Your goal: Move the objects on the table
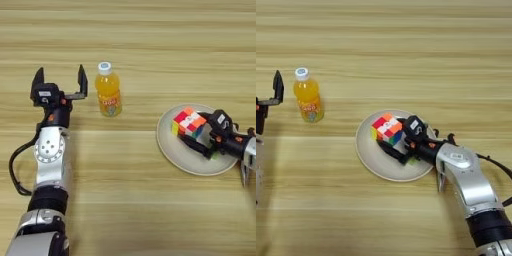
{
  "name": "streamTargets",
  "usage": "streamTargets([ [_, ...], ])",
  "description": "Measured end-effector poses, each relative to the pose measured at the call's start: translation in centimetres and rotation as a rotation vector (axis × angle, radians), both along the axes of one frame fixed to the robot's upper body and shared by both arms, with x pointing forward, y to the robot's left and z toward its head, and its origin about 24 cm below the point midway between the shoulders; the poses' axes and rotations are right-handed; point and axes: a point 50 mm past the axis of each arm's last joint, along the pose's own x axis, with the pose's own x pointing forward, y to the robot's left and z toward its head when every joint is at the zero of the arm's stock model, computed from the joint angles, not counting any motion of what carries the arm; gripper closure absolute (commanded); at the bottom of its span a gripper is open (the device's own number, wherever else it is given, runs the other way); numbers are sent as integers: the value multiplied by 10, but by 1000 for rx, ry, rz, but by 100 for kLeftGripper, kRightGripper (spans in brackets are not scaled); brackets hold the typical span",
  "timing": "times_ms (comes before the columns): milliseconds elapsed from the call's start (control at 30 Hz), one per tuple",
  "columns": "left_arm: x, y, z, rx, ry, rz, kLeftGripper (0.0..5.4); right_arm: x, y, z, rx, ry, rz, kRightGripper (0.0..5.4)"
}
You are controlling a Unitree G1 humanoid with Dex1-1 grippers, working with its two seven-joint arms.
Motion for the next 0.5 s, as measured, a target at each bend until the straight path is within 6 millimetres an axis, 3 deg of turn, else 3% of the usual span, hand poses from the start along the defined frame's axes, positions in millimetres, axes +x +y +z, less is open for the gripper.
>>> streamTargets([
  [133,0,0,0,-1,-2,3,0,0,0,-1,0,4,3,200],
  [500,-1,0,1,0,-4,3,0,0,0,-1,2,4,4,205],
])
